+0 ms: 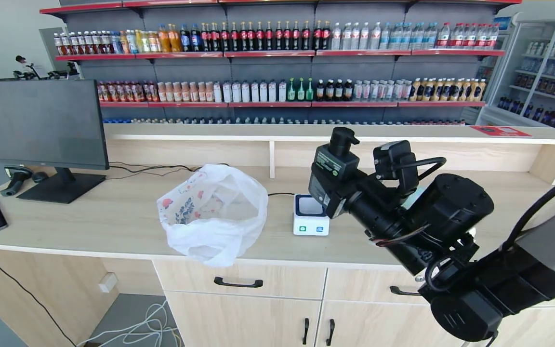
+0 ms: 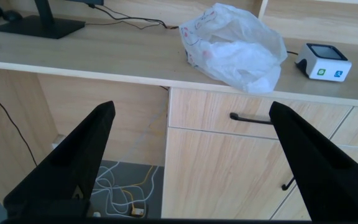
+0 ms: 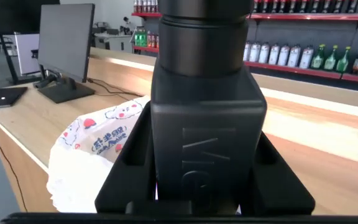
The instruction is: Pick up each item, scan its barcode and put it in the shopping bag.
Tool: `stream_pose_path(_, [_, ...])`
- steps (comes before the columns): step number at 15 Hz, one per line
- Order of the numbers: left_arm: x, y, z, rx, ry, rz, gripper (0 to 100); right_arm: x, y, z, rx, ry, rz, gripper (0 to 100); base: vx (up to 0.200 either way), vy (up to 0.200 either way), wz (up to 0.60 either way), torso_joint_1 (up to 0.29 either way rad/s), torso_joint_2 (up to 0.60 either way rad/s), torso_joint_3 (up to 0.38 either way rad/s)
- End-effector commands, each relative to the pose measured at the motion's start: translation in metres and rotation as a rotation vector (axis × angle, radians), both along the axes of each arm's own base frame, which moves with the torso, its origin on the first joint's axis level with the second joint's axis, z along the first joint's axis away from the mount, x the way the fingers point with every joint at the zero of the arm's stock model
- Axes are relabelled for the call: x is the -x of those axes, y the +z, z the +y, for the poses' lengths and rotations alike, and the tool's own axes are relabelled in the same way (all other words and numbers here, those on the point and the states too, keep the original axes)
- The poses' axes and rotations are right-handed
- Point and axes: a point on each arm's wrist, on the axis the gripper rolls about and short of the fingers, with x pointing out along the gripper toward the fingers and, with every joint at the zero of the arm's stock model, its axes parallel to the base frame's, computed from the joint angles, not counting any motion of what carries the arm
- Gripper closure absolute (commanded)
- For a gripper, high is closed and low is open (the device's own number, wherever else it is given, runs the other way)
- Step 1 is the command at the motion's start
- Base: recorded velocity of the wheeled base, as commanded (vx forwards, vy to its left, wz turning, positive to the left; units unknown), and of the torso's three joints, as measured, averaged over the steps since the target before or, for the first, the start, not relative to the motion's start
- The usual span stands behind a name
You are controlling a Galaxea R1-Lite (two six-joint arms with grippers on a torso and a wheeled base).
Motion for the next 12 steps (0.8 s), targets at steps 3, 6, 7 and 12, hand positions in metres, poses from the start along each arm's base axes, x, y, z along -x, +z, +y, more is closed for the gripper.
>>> stream_pose_path(3, [0.0, 0.0, 0.0, 0.0, 0.0, 0.001, 0, -0.02, -0.025, -0.007, 0.066, -0.059, 0.036, 100, 0.0, 0.0, 0.0, 0.0, 0.0, 0.0])
stream_pose_path(6, [0.0, 0.0, 0.0, 0.0, 0.0, 0.001, 0, -0.028, -0.029, -0.001, 0.056, -0.053, 0.033, 100, 0.0, 0.0, 0.0, 0.0, 0.0, 0.0])
stream_pose_path(7, [0.0, 0.0, 0.0, 0.0, 0.0, -0.001, 0, -0.029, -0.028, -0.001, 0.057, -0.052, 0.027, 100, 0.0, 0.0, 0.0, 0.0, 0.0, 0.0])
stream_pose_path(12, [0.0, 0.0, 0.0, 0.001, 0.0, 0.001, 0, -0.03, -0.025, -0.002, 0.046, -0.057, 0.021, 100, 0.0, 0.0, 0.24, 0.002, 0.0, 0.001])
